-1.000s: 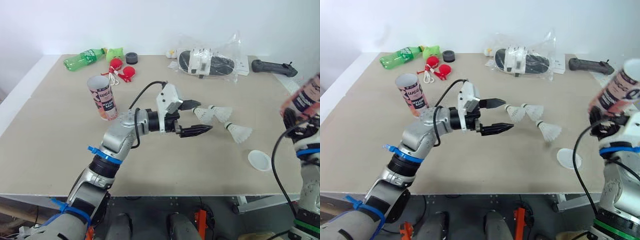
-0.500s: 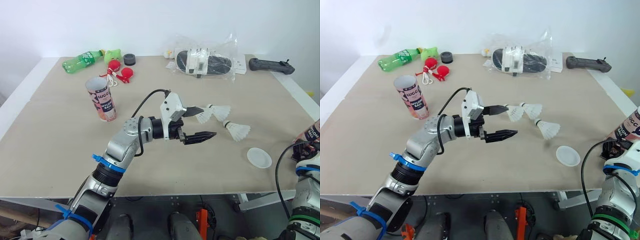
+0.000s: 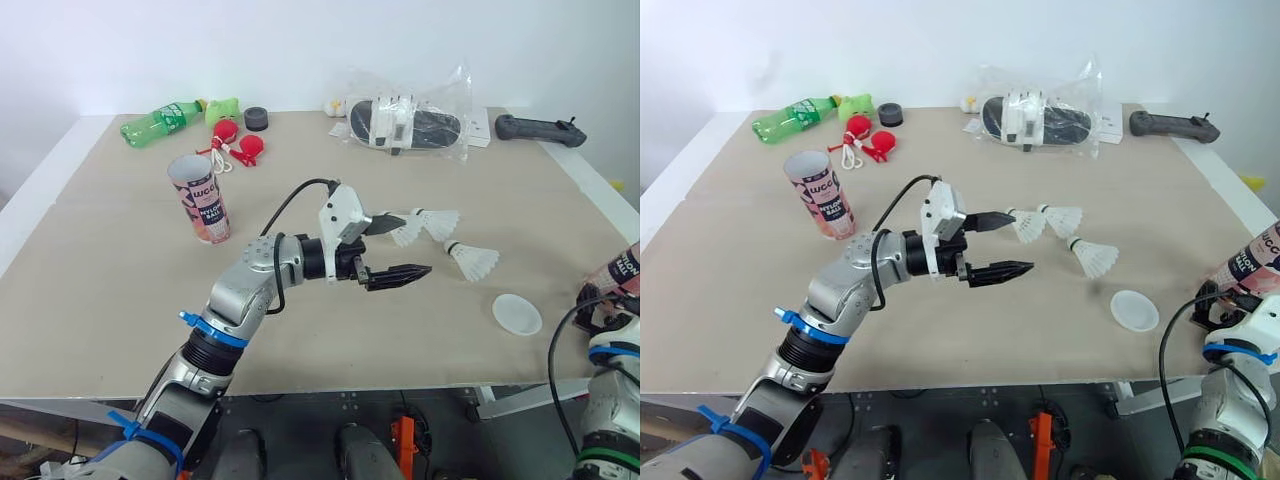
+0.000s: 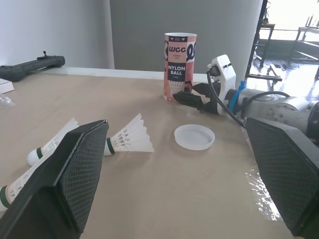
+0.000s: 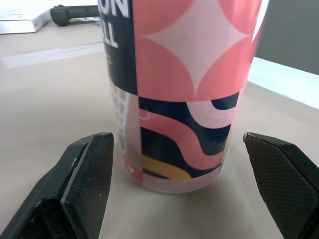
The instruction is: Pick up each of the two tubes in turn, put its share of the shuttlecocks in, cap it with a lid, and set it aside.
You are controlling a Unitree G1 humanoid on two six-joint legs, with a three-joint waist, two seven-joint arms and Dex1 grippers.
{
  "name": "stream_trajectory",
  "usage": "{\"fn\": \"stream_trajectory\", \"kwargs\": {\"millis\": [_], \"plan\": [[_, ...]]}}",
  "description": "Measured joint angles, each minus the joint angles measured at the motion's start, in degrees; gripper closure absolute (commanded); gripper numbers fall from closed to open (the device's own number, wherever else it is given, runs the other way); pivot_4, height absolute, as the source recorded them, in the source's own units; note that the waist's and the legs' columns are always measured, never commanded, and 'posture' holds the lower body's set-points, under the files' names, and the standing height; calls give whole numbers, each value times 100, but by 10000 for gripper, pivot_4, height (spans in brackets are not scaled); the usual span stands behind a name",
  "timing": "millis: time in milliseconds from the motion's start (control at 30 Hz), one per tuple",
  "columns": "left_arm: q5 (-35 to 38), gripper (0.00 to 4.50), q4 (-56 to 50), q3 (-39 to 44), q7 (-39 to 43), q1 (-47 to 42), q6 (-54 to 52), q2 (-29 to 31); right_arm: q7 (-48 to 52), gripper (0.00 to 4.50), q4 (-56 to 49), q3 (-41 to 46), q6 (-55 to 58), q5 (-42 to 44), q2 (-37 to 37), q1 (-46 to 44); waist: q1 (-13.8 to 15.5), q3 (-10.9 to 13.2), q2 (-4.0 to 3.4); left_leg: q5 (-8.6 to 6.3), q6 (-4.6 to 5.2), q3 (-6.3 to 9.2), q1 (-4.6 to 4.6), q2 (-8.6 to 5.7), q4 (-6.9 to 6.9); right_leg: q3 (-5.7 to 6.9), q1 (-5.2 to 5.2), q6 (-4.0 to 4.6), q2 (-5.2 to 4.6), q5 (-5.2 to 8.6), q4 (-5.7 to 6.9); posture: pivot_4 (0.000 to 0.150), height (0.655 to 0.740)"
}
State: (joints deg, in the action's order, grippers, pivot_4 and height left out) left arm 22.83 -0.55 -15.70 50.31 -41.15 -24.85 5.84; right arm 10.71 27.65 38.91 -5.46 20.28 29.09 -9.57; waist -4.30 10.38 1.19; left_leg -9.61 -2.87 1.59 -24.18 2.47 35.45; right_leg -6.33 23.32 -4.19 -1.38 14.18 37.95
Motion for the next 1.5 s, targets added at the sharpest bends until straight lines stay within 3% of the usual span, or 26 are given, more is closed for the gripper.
{"fn": "stream_trajectory", "kwargs": {"millis": [267, 467, 567, 767, 1067, 1233, 1500], "plan": [[-12, 0, 109, 46, 26, 47, 43, 89, -167, 280, -2447, -46, 662, 286, -443, 1436, 8, -2, -4, -1, -1, 9, -4, -2, -5, 1, 1, 9, 2, 13, 0, 1500, 7400], [-29, 0, 110, 285, -63, 397, 146, 322, 779, 280, -4768, -434, 1667, 1201, -94, 2568, -36, -6, -13, -3, -1, 7, 3, 3, 0, -4, 3, 34, 7, 15, 0, 1500, 7400], [-40, 0, -12, 548, -285, 648, 266, 465, 1058, 280, -5327, -909, 2257, 1338, 464, 2281, -32, -4, -8, 2, 5, 12, 5, -1, 10, -7, 2, 35, 7, 1, 0, 1500, 7400], [-161, 0, -630, 1254, -1212, 1621, 356, 697, 1373, 280, -5753, -1908, 3332, 1981, 1033, 630, 2, 9, 20, 10, 18, 22, -5, 5, 5, -4, 4, 37, 16, -3, 0, 1500, 7400], [-776, 0, -1431, 1930, -3165, 2684, 592, 338, 2140, 280, -5764, -3382, 4215, 2483, 956, -958, 196, 7, 48, -12, -7, 30, -25, -1, 6, 4, 5, 0, 9, 11, -17, 1500, 7400], [-1485, 0, -741, 2215, -4338, 2801, 995, 130, 2280, 280, -5235, -4012, 4232, 2154, 465, -1728, 193, 6, 56, -7, 0, 35, -27, 2, 8, 9, 4, 2, 15, -9, -21, 1500, 7400], [-1627, 0, 611, 2269, -4390, 1945, 1226, 326, 2413, 280, -5165, -4170, 4233, 1797, 230, -1827, 210, 5, 57, -8, -2, 34, -38, 1, 9, 10, 5, -5, 14, -15, -41, 1500, 7400]]}}
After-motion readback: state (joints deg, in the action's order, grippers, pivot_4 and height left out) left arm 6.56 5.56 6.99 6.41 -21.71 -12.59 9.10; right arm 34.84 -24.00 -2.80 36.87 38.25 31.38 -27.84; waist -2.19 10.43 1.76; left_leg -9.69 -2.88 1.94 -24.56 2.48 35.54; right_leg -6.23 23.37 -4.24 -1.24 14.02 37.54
